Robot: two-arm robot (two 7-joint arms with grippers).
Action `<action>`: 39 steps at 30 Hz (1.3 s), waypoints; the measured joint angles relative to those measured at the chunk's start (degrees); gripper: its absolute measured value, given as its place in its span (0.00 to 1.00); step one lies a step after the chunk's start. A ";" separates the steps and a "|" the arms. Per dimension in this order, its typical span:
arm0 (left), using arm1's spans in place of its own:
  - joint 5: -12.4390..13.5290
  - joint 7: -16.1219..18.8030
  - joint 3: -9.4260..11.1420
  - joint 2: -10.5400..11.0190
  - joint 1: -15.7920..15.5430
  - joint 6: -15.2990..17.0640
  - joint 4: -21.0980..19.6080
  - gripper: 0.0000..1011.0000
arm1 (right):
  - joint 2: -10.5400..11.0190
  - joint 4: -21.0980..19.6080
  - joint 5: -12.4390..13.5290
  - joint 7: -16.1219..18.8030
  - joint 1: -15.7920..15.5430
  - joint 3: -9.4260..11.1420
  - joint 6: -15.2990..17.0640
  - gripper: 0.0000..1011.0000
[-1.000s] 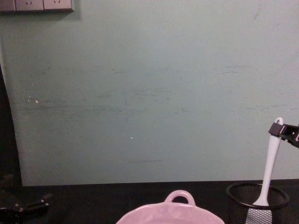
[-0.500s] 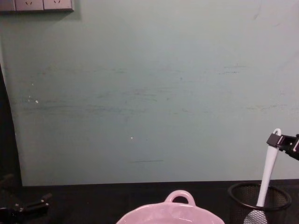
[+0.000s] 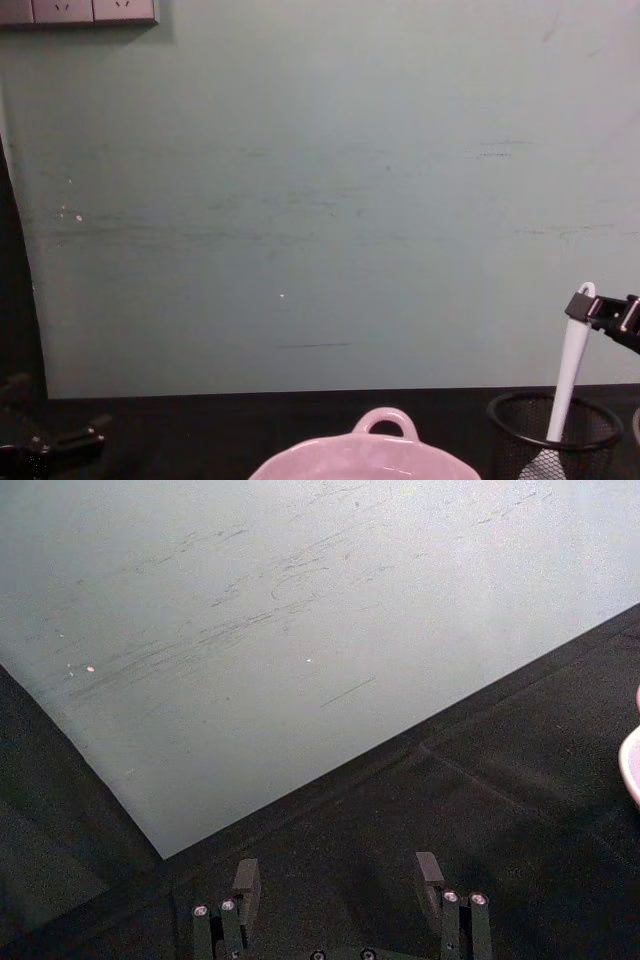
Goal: Use the one hand to pick up the spoon and stir the clear water in the bowl.
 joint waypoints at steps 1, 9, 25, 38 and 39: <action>0.00 0.00 0.00 0.00 0.00 0.00 0.00 1.00 | 0.01 0.05 0.00 0.00 0.03 -0.04 -0.01 0.12; 0.00 0.00 0.00 0.00 0.00 0.00 0.00 1.00 | 0.23 0.11 -0.08 -0.28 -0.02 -0.18 -0.18 0.12; 0.00 0.00 0.00 0.00 0.00 0.00 0.00 1.00 | 1.95 -4.98 -1.58 -5.28 -2.98 0.90 0.90 0.48; 0.00 0.00 0.00 0.00 0.00 0.00 0.00 1.00 | 8.74 -15.34 -0.78 -10.20 -9.62 3.17 7.28 0.86; 0.00 0.00 0.00 0.00 0.00 0.00 0.00 1.00 | 9.46 -16.24 -0.84 -10.49 -10.02 3.22 7.81 0.90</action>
